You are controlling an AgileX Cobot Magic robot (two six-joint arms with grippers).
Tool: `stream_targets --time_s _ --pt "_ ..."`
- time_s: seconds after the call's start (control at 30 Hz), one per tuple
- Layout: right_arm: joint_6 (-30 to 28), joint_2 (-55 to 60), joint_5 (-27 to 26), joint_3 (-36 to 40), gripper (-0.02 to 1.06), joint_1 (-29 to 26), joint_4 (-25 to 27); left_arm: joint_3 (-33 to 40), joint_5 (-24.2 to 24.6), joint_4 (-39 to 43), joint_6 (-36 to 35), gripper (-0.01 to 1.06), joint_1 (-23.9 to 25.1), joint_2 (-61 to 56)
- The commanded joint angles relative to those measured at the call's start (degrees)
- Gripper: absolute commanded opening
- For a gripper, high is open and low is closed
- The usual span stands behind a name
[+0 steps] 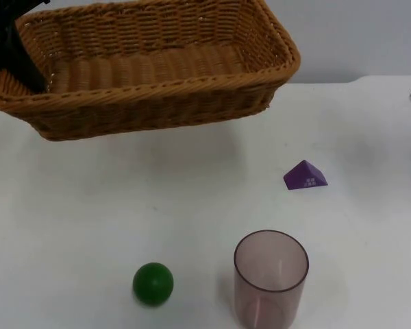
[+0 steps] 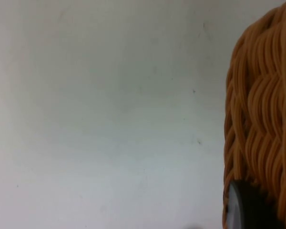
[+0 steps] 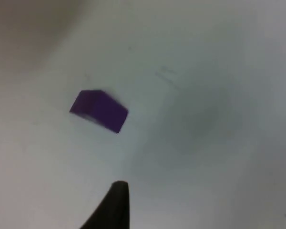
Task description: Pick up the basket with the left hand and place the triangular block into the basket with the right hand.
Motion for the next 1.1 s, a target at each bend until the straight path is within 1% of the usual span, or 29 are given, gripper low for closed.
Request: stream_targets --time_s 0.0,0.03,0.07,0.1,0.23,0.27,0.3,0.37,0.43,0.47,0.5,0.6,0.63,0.67,0.73,0.77,0.8,0.83,1.07 --pt "-4.7 4.8 3.0 -3.7 1.05 0.6 1.5 -0.4 -0.1 -1.3 -0.3 0.0 -0.4 -1.0" --pt "-5.3 6.2 3.7 -4.3 1.05 1.0 1.5 -0.4 -0.1 -1.3 -0.3 0.0 -0.4 -1.0" --pt "-6.8 10.0 5.0 -6.7 1.05 2.0 1.1 -0.4 -0.1 -1.3 -0.3 0.0 -0.4 -1.0" --pt "-6.8 10.0 5.0 -6.7 1.05 2.0 1.1 -0.4 -0.1 -1.3 -0.3 0.0 -0.4 -1.0" --pt "-11.0 17.9 5.8 -13.0 1.05 6.6 0.7 -0.4 0.3 -1.3 -0.3 0.0 -0.4 -1.0" --pt "-11.0 17.9 5.8 -13.0 1.05 6.6 0.7 -0.4 0.3 -1.3 -0.3 0.0 -0.4 -1.0" --pt "-11.3 19.4 5.8 -14.7 1.05 7.9 0.0 -0.4 0.3 -1.3 -0.3 0.0 -0.4 -1.0" --pt "-11.3 23.0 5.9 -18.0 1.05 10.4 -3.2 -0.4 0.3 -1.3 -0.3 0.0 -0.4 -1.0" --pt "-11.3 26.5 7.7 -21.8 1.05 11.9 -6.8 -0.4 0.3 -1.3 -0.3 0.0 -0.4 -1.0" --pt "-11.3 26.5 7.7 -21.8 1.05 11.9 -6.8 -0.4 0.3 -1.3 -0.3 0.0 -0.4 -1.0" --pt "-11.2 29.4 10.7 -25.5 1.05 12.6 -8.2 -0.4 0.3 -1.2 -0.3 0.0 -0.4 -1.0" --pt "-10.7 33.9 16.8 -32.2 1.05 13.1 -8.2 -0.4 0.3 -1.2 -0.3 0.0 -0.4 -1.0" --pt "-10.7 33.9 16.8 -32.2 1.05 13.1 -8.2 -0.4 0.3 -1.2 -0.3 0.0 -0.4 -1.0" --pt "-9.8 35.2 18.8 -34.4 1.05 13.2 -8.4 -0.4 0.3 -1.2 -0.3 0.0 -0.4 -1.0" --pt "-8.0 36.8 21.4 -37.2 1.05 13.4 -11.0 -0.4 0.3 -1.2 -0.3 0.0 -0.4 -1.0" --pt "-7.4 37.4 21.7 -37.9 1.05 13.8 -12.7 -0.4 0.3 -1.2 -0.3 0.0 -0.4 -1.0" --pt "-7.4 37.4 21.7 -37.9 1.05 13.8 -12.7 -0.4 0.3 -1.2 -0.3 0.0 -0.4 -1.0" --pt "-7.1 37.5 21.8 -38.4 1.05 13.7 -14.0 -0.4 0.3 -1.2 -0.3 0.0 -0.4 -1.0" --pt "-7.3 39.2 21.5 -38.4 1.05 13.8 -14.1 -0.4 0.3 -1.2 -0.3 0.0 -0.4 -1.0"
